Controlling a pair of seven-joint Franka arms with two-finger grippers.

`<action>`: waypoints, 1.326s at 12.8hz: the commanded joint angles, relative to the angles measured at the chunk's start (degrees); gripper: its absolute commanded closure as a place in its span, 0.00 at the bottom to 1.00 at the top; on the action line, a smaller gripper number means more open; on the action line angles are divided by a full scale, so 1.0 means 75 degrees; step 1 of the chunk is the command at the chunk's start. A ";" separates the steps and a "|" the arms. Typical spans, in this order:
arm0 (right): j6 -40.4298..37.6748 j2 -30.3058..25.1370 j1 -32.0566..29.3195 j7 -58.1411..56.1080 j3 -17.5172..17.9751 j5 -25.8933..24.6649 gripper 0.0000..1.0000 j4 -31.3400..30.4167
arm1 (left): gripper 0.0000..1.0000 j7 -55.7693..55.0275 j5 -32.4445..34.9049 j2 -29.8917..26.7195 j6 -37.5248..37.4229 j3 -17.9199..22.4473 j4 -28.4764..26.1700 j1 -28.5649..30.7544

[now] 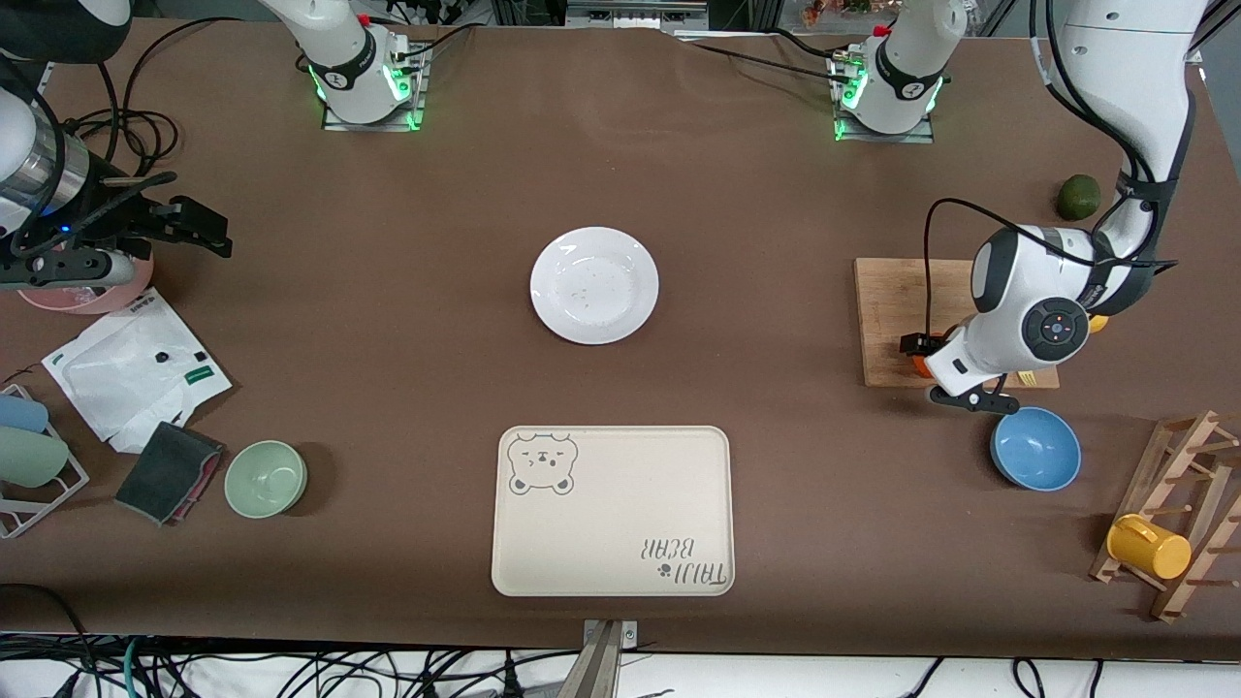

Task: Place orange and plate with both arms
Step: 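Reach the left gripper down to the orange on the cutting board and grasp it, then carry the orange with the left gripper over the white plate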

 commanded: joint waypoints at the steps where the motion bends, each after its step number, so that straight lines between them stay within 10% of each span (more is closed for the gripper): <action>1: 0.0072 -0.0233 -0.0053 0.0067 0.0040 0.0006 0.00 -0.0215 | 0.00 0.0133 0.0228 -0.0108 0.0330 -0.0029 -0.0322 0.0052; 4: 0.0072 -0.0233 -0.0053 0.0067 0.0040 0.0006 0.00 -0.0215 | 0.08 0.0180 0.0240 -0.0014 0.0471 -0.0029 -0.0381 0.0052; 6: 0.0072 -0.0233 -0.0053 0.0079 0.0051 0.0006 0.00 -0.0215 | 0.48 0.0157 0.0228 0.0021 0.0448 -0.0029 -0.0392 0.0064; 9: 0.0072 -0.0233 -0.0053 0.0067 0.0040 0.0006 0.00 -0.0215 | 0.75 0.0261 -0.0064 -0.0037 0.0098 -0.0064 -0.0078 0.0205; 17: 0.0072 -0.0233 -0.0053 0.0067 0.0051 0.0006 0.00 -0.0215 | 0.76 -0.0670 -0.1095 -0.0119 -0.1860 -0.0930 0.1424 -0.0391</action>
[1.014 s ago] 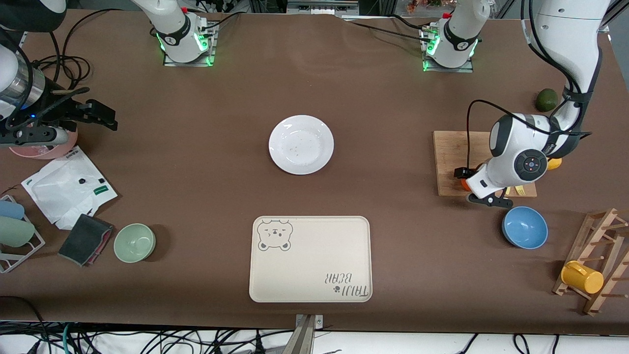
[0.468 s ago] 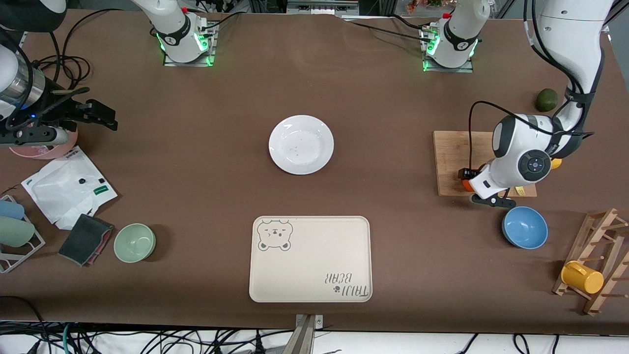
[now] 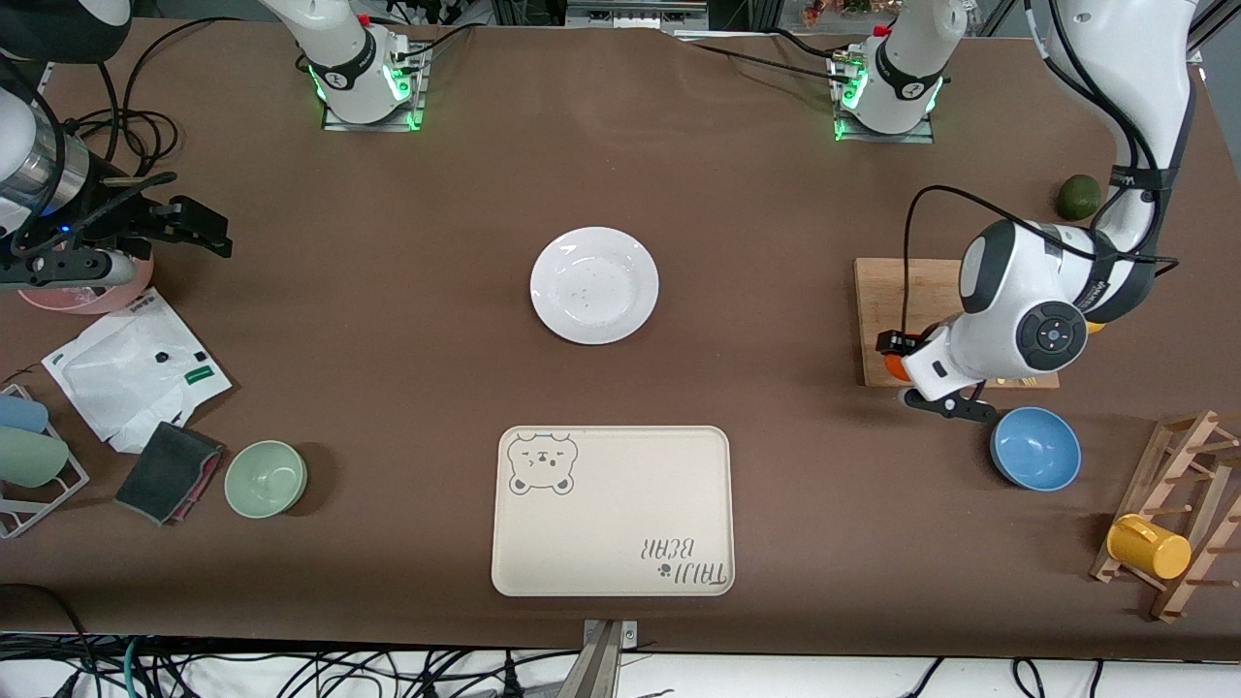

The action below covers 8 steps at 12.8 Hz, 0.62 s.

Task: Place orange and plate with both arms
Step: 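Carry the orange with the left gripper over the white plate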

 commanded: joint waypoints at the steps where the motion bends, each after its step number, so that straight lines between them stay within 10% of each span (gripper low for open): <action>1: 0.0072 -0.0233 -0.0053 0.0067 0.0039 0.0006 0.00 -0.0215 | 0.76 -0.1294 -0.0229 -0.0001 -0.0186 -0.0255 0.0111 -0.0549; 8: 0.0060 -0.0233 -0.0053 0.0067 0.0050 0.0006 0.00 -0.0215 | 0.76 -0.6382 -0.1161 0.0255 -0.0174 -0.0397 0.0871 -0.2999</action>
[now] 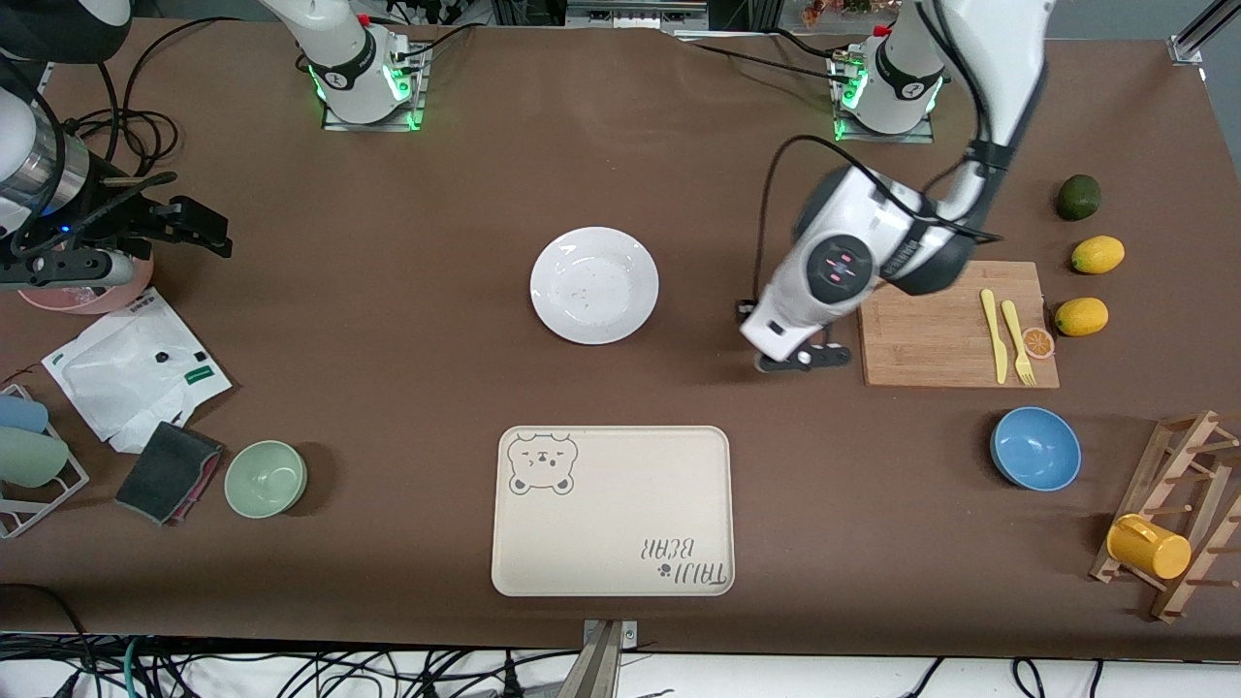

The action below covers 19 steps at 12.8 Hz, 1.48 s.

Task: Place orange and plate with both arms
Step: 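Carry the orange with the left gripper over the white plate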

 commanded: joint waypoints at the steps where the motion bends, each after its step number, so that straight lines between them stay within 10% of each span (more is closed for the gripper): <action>1: 0.0049 -0.0233 -0.0053 0.0078 0.0038 0.0006 0.00 -0.0214 | 0.77 -0.1228 -0.0916 0.0457 -0.0107 0.0128 0.0694 -0.0813; 5: 0.0072 -0.0233 -0.0053 0.0066 0.0050 0.0006 0.00 -0.0191 | 0.77 -0.3817 -0.0966 0.2236 -0.0014 0.0140 0.2836 -0.2196; 10: 0.0072 -0.0186 -0.0053 0.0066 0.0027 0.0006 0.00 -0.0179 | 0.74 -0.5040 -0.0931 0.3153 0.1098 0.0175 0.3075 -0.2948; 11: 0.0037 -0.0186 -0.0053 0.0078 0.0027 0.0006 0.00 -0.0179 | 0.69 -0.5041 -0.0908 0.3224 0.1181 0.0175 0.3064 -0.2961; 13: 0.0013 -0.0186 -0.0053 0.0066 0.0038 -0.0005 0.00 -0.0132 | 0.00 -0.4983 -0.0861 0.3143 0.1170 0.0186 0.3075 -0.2891; 19: -0.0045 -0.0139 -0.0064 0.0078 0.0015 0.0006 0.00 -0.0132 | 0.00 -0.4971 -0.0837 0.2313 -0.0477 0.0222 0.3087 -0.2284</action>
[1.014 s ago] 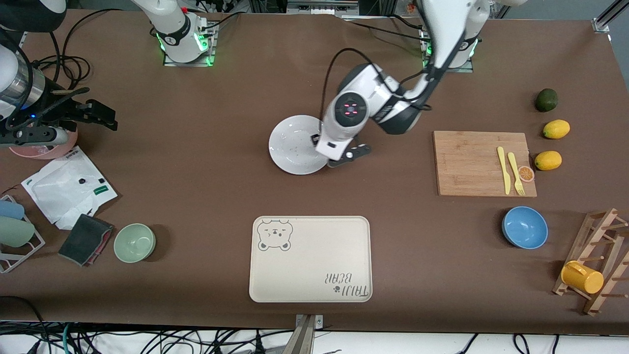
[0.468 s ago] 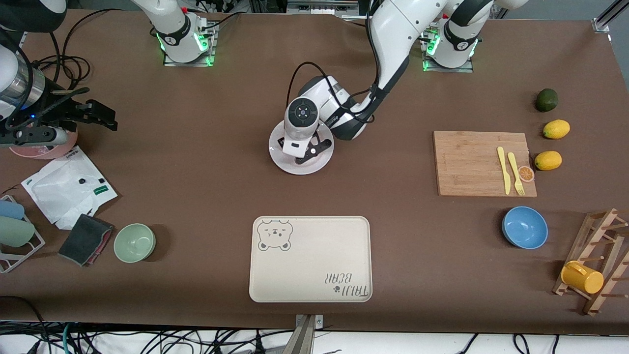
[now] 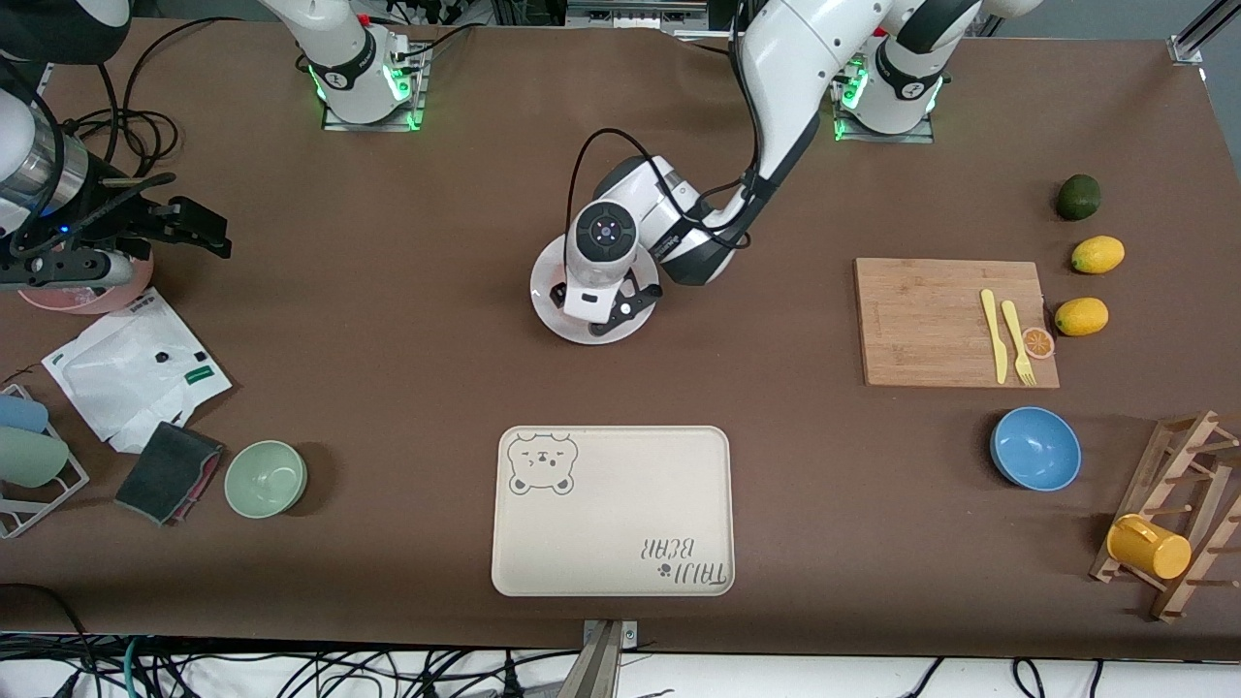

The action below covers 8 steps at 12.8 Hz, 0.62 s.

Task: Place orange and plate with both arms
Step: 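Open the left gripper to drop the orange onto the plate, then retract the left gripper while the right gripper reaches toward the plate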

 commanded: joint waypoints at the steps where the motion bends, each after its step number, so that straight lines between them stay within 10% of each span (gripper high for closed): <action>1: -0.0053 -0.0129 -0.0063 0.0064 0.0033 -0.0005 0.00 -0.0108 | 0.00 -0.0038 0.0020 -0.0786 -0.1263 0.0009 -0.0088 0.0595; 8: -0.0344 -0.0082 -0.0052 -0.0053 -0.0002 -0.0018 0.00 -0.0131 | 0.00 0.4135 0.0032 -0.1772 -0.3784 0.0009 -0.0100 0.2961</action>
